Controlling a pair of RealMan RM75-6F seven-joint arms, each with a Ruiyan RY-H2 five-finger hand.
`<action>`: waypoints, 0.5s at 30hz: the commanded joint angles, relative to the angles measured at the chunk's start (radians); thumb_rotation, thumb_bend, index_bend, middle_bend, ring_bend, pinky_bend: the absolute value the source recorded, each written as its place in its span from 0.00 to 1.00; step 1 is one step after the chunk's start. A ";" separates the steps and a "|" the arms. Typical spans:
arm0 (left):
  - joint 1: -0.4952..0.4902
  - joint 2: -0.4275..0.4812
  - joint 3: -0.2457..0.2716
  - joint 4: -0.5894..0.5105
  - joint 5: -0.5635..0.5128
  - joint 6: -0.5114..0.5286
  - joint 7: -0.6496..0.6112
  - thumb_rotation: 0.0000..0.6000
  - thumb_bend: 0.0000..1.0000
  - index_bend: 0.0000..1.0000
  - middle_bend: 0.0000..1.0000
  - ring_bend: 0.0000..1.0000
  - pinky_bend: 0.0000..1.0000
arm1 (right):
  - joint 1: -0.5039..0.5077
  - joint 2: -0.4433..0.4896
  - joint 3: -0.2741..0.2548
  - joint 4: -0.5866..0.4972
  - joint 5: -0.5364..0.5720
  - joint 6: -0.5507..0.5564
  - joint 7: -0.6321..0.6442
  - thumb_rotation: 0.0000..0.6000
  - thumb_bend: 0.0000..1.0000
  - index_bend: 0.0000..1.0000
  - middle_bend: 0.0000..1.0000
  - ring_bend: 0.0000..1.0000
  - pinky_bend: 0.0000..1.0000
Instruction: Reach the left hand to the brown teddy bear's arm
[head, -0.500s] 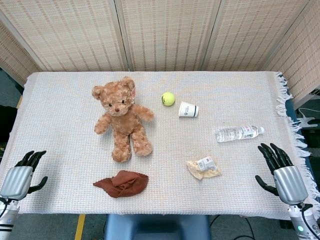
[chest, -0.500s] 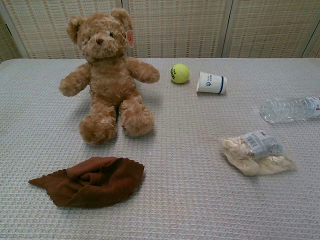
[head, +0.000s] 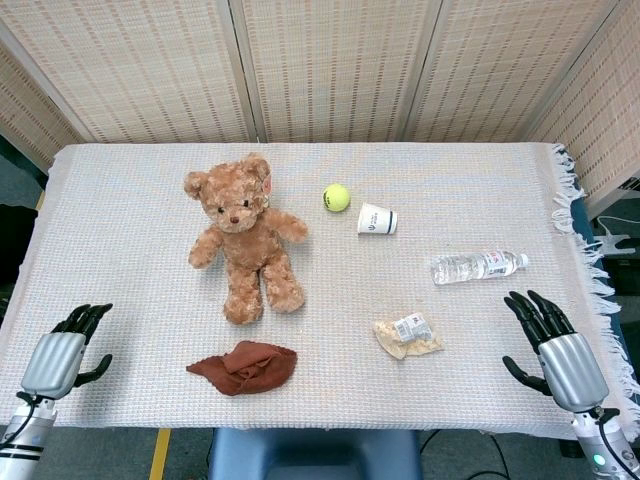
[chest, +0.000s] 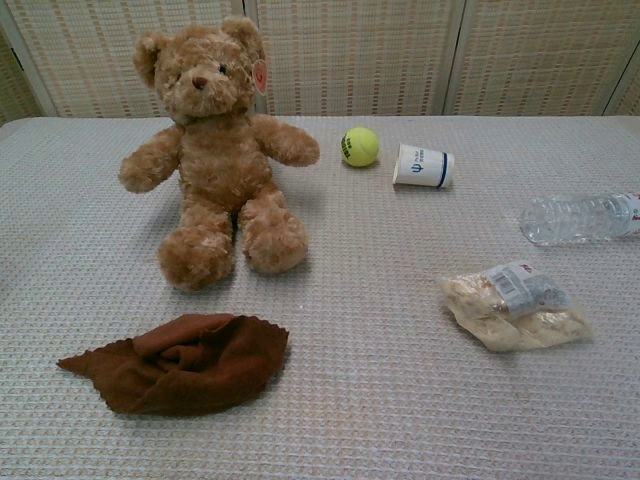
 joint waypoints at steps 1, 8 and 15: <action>-0.025 -0.048 -0.012 0.019 0.004 -0.017 0.020 1.00 0.33 0.10 0.15 0.11 0.33 | -0.017 0.014 0.008 0.013 -0.017 0.065 0.078 1.00 0.15 0.00 0.07 0.00 0.12; -0.107 -0.155 -0.081 0.032 -0.032 -0.067 0.072 1.00 0.33 0.08 0.15 0.12 0.34 | -0.030 0.026 0.023 0.025 -0.012 0.115 0.146 1.00 0.15 0.00 0.07 0.00 0.12; -0.186 -0.292 -0.170 0.134 -0.083 -0.064 0.172 1.00 0.33 0.04 0.13 0.12 0.33 | -0.023 0.052 0.003 0.016 -0.028 0.087 0.177 1.00 0.15 0.00 0.07 0.00 0.12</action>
